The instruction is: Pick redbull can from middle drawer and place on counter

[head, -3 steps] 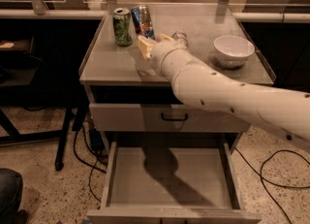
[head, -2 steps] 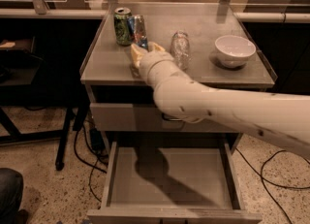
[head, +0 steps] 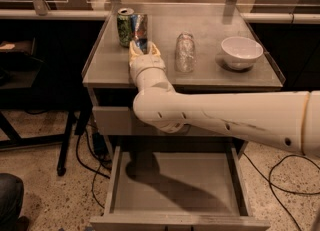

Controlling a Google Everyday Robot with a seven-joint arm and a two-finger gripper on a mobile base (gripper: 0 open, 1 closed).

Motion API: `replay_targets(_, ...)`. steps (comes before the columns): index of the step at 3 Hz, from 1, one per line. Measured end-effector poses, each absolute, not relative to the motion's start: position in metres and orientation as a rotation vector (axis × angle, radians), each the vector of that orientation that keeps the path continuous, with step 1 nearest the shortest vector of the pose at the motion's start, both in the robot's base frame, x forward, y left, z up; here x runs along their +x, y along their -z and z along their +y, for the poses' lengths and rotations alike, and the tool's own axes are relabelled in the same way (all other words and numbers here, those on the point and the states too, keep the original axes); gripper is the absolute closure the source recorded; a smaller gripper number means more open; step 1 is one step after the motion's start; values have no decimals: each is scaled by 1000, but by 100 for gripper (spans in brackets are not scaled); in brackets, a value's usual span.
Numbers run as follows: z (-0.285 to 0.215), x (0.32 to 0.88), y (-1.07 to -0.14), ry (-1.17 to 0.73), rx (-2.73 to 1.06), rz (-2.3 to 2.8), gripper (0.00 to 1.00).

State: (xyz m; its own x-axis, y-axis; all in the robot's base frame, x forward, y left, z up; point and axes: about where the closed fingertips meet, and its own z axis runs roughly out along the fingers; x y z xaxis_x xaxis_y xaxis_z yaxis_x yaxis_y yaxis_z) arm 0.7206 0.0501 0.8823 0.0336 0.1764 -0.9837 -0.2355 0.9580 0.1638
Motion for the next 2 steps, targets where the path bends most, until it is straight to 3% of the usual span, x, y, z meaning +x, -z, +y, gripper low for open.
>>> replay_targets(2, 29, 717, -896, -215, 33, 1464, 100)
